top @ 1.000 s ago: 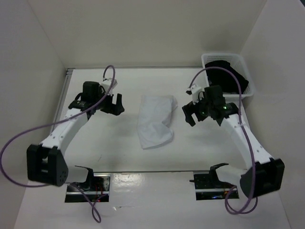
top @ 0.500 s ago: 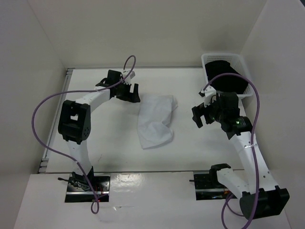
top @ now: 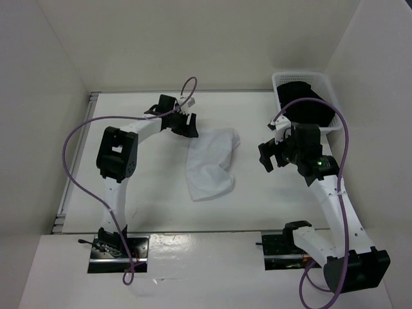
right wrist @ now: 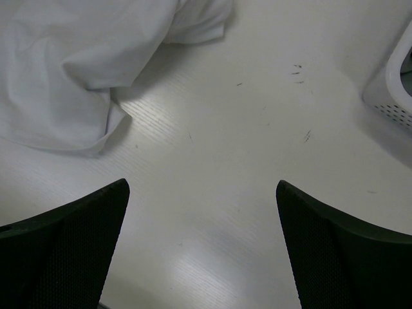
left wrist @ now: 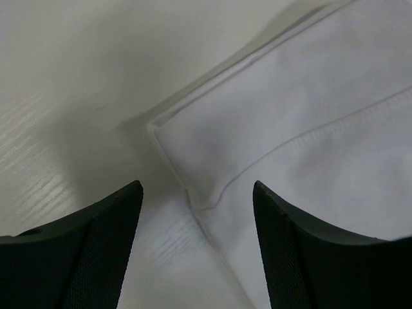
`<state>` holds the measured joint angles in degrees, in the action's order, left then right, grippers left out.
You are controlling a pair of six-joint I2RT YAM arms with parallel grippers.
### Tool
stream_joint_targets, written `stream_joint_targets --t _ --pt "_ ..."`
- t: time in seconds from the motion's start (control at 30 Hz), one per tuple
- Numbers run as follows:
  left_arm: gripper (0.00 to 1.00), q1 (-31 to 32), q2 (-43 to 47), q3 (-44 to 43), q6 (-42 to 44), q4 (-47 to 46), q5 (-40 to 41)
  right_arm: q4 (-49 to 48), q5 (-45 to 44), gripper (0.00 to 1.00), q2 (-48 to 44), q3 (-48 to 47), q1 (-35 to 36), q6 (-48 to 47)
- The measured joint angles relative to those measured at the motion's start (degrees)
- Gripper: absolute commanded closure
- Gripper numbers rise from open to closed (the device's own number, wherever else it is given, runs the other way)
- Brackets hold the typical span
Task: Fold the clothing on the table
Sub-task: Move the skirt to the center of the board, then flatten the skirt out
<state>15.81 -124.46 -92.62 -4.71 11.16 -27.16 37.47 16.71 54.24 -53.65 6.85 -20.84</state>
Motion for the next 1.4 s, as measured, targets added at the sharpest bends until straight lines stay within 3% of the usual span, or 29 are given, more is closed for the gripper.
stream_joint_targets --t 0.37,0.57,0.7,0.73,0.83,0.87,0.93,1.17,1.4 --pt "0.26 -0.02 -5.60 -5.92 0.02 2.99 1.01 -0.20 0.00 0.01 0.00 0.02 0.00 0.00" --pt "0.32 -0.02 -6.84 -7.80 0.15 3.48 1.03 -0.24 0.00 0.01 0.00 0.02 0.00 0.24" --pt "0.45 0.02 -7.54 -8.46 0.15 3.76 0.52 -0.26 -0.04 0.01 0.00 0.02 0.00 0.42" --pt "0.55 0.07 -8.04 -9.07 0.28 3.85 0.13 -0.28 -0.07 0.01 0.00 0.02 0.00 0.42" --pt "0.71 0.26 -8.83 -9.77 0.15 4.39 -0.83 -0.31 -0.11 0.01 0.02 0.02 0.00 0.42" --pt "0.88 0.39 -9.05 -9.97 0.17 4.50 -1.11 -0.33 -0.11 0.01 0.02 0.02 0.00 0.42" --pt "1.00 0.81 -9.60 -10.36 0.28 4.94 -1.53 -0.35 -0.33 0.01 0.02 0.02 0.00 0.42" --pt "1.00 2.32 -9.70 -13.42 1.46 10.12 2.32 -0.81 -2.12 0.01 0.02 0.02 0.00 1.14" --pt "1.00 8.20 -2.86 -21.14 5.25 21.16 16.39 -4.79 -12.96 0.01 0.09 0.83 -0.42 5.51"
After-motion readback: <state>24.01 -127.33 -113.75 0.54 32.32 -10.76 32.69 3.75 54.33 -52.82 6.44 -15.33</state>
